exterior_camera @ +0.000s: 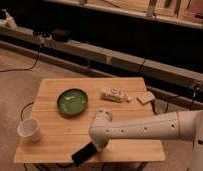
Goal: Push the eraser across the table
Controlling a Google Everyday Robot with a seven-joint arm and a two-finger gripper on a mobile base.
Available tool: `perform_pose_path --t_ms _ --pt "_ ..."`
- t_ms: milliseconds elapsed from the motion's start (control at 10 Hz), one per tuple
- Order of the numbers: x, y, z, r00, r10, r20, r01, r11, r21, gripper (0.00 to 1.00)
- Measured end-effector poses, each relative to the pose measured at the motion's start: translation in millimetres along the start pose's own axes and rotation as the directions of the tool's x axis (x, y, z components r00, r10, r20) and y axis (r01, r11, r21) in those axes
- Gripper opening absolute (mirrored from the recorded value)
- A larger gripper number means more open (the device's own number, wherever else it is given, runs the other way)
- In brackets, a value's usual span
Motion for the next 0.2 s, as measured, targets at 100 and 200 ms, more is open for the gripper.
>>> perform_pose_path --t_ms 100,200 --pt "0.2 -0.2 -0.1 1.0 0.0 0.0 0.0 1.0 0.0 0.27" --pt "0.3 -0.4 -0.1 1.0 0.0 -0.001 0.0 1.0 0.001 0.38"
